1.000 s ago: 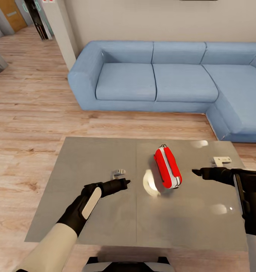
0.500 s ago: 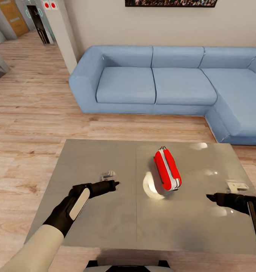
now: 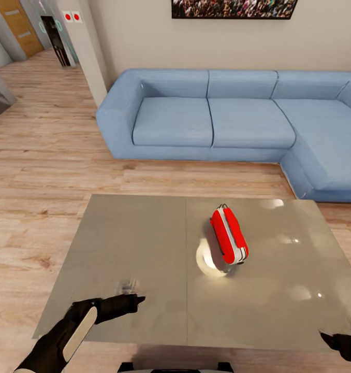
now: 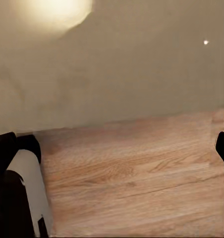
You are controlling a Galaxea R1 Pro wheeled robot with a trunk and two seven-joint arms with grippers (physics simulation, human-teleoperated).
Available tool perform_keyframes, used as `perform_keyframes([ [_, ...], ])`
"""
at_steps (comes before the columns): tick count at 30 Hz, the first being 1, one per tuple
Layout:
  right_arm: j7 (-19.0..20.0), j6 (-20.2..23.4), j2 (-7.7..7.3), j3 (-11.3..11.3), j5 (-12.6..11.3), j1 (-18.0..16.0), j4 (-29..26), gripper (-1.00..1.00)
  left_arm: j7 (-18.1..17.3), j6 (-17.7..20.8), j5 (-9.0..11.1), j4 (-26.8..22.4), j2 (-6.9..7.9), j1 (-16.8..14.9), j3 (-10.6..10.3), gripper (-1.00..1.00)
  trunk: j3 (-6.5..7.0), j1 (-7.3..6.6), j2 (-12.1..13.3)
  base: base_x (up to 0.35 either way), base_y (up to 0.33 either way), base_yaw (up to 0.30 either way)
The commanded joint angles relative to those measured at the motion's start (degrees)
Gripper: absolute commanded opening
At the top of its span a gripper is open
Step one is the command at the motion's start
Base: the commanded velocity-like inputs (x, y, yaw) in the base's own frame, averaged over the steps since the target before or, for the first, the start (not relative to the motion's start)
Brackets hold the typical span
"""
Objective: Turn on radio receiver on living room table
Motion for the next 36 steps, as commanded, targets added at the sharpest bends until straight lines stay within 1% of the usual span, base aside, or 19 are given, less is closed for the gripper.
perform_keyframes([
  [1,0.0,-1.5,0.18,-0.9,-0.1,1.3,1.2,1.0,0.0,-0.2,0.0,0.3,0.25,1.0,0.0,-1.0,0.1,0.0,0.0,0.0,0.0,0.0],
  [3,0.1,-6.0,1.26,-3.3,0.0,3.1,5.3,1.0,0.0,-1.8,-0.3,1.5,0.67,3.1,-0.1,-1.0,0.28,0.0,0.0,0.0,0.0,0.0],
  [4,0.1,-7.2,1.57,-3.8,0.1,3.3,6.6,1.0,0.0,-2.3,-0.6,1.9,0.71,3.5,-0.1,-1.0,0.37,0.0,0.0,0.0,0.0,0.0],
  [6,0.1,-10.9,2.26,-5.3,0.9,3.7,10.5,1.0,0.0,-3.8,-1.7,3.8,0.74,4.4,-0.7,-1.0,0.56,0.0,0.0,0.0,0.0,0.0],
  [7,0.1,-13.6,2.55,-6.2,1.7,3.8,13.1,1.0,0.0,-4.9,-2.4,5.3,0.7,4.8,-1.2,-1.0,0.65,0.0,0.0,0.0,0.0,0.0],
  [9,0.1,-19.1,2.91,-7.9,3.6,4.0,18.2,1.0,0.0,-7.5,-3.3,9.0,0.52,5.2,-2.6,-1.0,0.84,0.0,0.0,0.0,0.0,0.0],
  [10,0.1,-20.4,2.98,-8.3,4.1,4.0,19.5,1.0,0.1,-8.3,-3.4,10.0,0.48,5.2,-3.1,-1.0,0.93,0.0,0.0,0.0,0.0,0.0],
  [12,0.1,-25.2,3.17,-10.2,5.4,4.1,24.3,1.0,0.2,-11.5,-3.7,14.3,0.36,5.3,-5.1,-1.0,1.11,0.0,0.0,0.0,0.0,0.0],
  [15,0.0,-28.9,3.21,-11.8,6.0,4.1,28.8,1.0,0.2,-14.5,-3.8,18.7,0.01,5.4,-7.3,-1.0,1.39,0.0,0.0,0.0,0.0,0.0],
  [16,-0.1,-30.4,3.23,-12.3,6.1,4.1,30.9,1.0,0.2,-16.0,-3.8,21.0,-0.34,5.4,-8.3,-1.0,1.48,0.0,0.0,0.0,0.0,0.0],
  [17,-0.2,-32.6,3.25,-12.8,6.4,4.1,34.1,1.0,0.1,-18.3,-3.7,24.8,-1.09,5.4,-9.2,-1.0,1.57,0.0,0.0,0.0,0.0,0.0],
  [18,-0.3,-33.4,3.24,-12.9,6.6,4.1,35.2,1.0,0.1,-19.2,-3.8,26.3,-1.42,5.4,-9.4,-1.0,1.66,0.0,0.0,0.0,0.0,0.0],
  [20,-0.9,-36.8,3.21,-13.2,7.4,4.1,39.9,1.0,0.0,-23.0,-3.9,32.2,-2.77,5.4,-9.8,-1.0,1.85,0.0,0.0,0.0,0.0,0.0],
  [21,-2.0,-39.1,3.15,-13.3,7.7,4.1,43.3,1.0,0.0,-25.5,-3.9,36.0,-3.6,5.4,-10.0,-1.0,1.94,0.0,0.0,0.0,0.0,0.0],
  [24,-5.7,-43.4,3.11,-13.4,8.1,4.1,49.8,1.0,0.1,-28.6,-4.0,41.8,-4.57,5.4,-10.1,-1.0,2.22,0.0,0.0,0.0,0.0,0.0],
  [27,-9.0,-47.4,2.83,-13.3,8.3,4.1,56.4,1.0,0.2,-29.8,-3.9,45.4,-4.85,5.4,-10.1,-1.0,2.49,0.0,0.0,0.0,0.0,0.0],
  [30,-11.2,-49.8,2.61,-13.2,8.5,4.1,61.6,1.0,0.5,-30.1,-3.8,47.4,-4.99,5.4,-10.1,-1.0,2.77,0.0,0.0,0.0,0.0,0.0],
  [33,-15.1,-53.3,2.66,-13.0,10.3,4.1,66.8,1.0,0.9,-30.1,-3.7,49.9,-5.1,5.4,-10.1,-1.0,3.05,0.0,0.0,0.0,0.0,0.0],
  [36,-17.3,-54.9,2.79,-12.9,11.1,4.1,69.1,1.0,3.1,-29.9,-3.7,50.7,-5.11,5.4,-10.1,-1.0,3.32,0.0,0.0,0.0,0.0,0.0],
])
